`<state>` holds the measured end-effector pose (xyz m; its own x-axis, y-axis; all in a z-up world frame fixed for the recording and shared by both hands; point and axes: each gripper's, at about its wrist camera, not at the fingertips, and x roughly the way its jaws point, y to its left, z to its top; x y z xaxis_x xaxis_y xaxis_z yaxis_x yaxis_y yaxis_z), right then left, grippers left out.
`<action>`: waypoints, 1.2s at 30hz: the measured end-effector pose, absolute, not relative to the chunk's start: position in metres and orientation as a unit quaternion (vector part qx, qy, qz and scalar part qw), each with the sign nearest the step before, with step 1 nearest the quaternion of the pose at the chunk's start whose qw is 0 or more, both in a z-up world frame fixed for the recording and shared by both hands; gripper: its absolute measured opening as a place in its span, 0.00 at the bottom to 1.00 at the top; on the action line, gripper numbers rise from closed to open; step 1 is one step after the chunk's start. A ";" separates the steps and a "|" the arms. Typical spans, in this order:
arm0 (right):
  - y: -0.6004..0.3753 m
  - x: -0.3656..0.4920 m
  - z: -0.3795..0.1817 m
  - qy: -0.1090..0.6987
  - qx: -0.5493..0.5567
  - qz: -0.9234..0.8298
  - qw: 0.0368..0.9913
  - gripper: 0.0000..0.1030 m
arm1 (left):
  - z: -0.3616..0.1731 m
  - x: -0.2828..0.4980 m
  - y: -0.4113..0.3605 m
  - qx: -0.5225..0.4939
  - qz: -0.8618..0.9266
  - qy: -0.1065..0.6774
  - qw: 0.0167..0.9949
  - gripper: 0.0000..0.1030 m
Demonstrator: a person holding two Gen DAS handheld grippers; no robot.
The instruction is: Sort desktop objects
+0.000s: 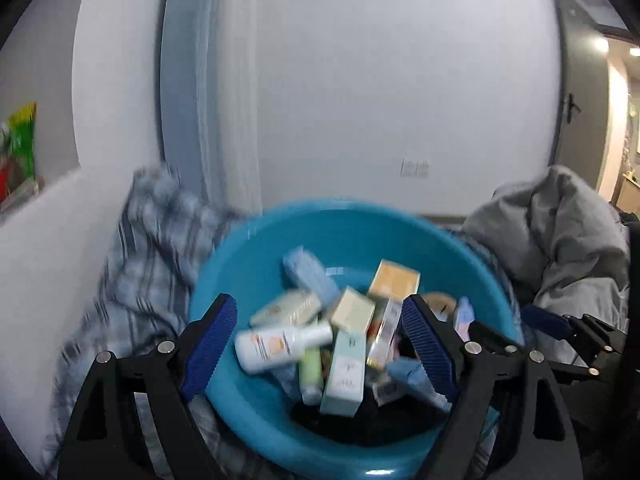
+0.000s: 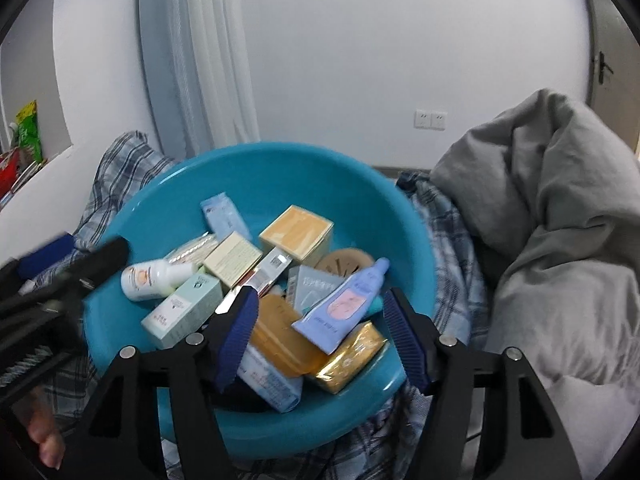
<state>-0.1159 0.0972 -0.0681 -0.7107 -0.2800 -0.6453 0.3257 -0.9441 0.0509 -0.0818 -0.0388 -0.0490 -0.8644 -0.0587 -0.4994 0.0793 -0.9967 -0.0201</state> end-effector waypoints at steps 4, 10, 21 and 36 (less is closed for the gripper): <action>0.103 -0.115 -0.057 0.022 0.332 -0.930 0.158 0.80 | -0.034 -0.071 -0.031 0.225 -0.972 -0.013 0.065 0.84; 0.111 -0.114 -0.040 0.009 0.322 -0.934 0.155 0.89 | -0.009 -0.056 -0.032 0.201 -0.978 0.006 0.046 1.00; 0.110 -0.099 -0.017 0.027 0.285 -0.946 0.154 0.99 | -0.005 -0.054 -0.057 0.198 -0.975 0.092 0.030 1.00; 0.112 -0.085 0.004 0.030 0.265 -0.951 0.154 0.99 | 0.010 -0.046 -0.036 0.196 -0.980 0.033 0.023 1.00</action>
